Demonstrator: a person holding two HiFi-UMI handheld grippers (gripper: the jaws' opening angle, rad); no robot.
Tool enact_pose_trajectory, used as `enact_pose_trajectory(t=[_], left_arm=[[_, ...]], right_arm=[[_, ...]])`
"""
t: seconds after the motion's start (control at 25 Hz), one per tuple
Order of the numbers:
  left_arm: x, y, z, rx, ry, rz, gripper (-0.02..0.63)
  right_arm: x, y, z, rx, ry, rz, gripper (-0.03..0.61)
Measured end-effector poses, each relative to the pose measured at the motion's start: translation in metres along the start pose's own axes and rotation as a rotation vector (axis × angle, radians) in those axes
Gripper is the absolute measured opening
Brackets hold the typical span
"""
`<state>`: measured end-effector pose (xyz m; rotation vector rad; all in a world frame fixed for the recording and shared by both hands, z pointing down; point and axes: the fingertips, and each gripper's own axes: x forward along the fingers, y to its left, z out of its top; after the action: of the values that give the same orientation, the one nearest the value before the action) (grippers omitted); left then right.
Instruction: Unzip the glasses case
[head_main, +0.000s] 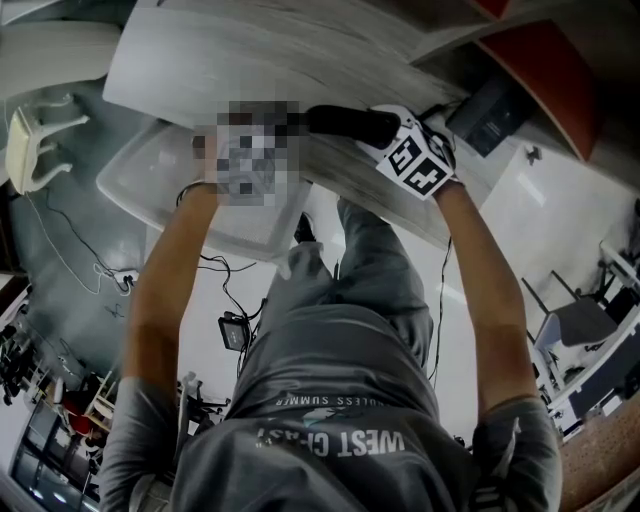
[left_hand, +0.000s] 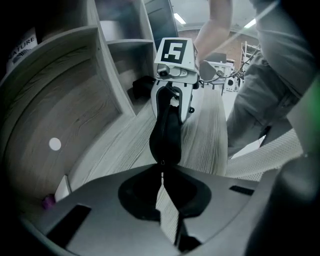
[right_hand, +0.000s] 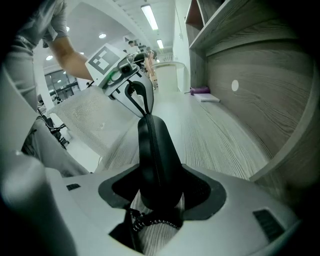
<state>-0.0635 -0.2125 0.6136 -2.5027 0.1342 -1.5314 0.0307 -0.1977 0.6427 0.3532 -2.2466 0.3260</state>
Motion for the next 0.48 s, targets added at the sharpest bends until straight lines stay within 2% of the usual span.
enact_pose_trajectory(t=[0.24,0.36,0.48], left_arm=[[-0.011,0.004,0.005,-0.045,0.071,0.012,0.011],[-0.014,0.005,0.002,-0.062,0.136,0.009,0.011],[-0.013,0.001,-0.007,-0.093,0.158,-0.002,0.011]], right_arm=[[0.003,0.003,0.003,0.011,0.039,-0.015,0.25],[0.006,0.007,0.005,0.012,0.075,-0.015,0.249],[0.007,0.009,0.01,-0.03,0.063,-0.021,0.256]])
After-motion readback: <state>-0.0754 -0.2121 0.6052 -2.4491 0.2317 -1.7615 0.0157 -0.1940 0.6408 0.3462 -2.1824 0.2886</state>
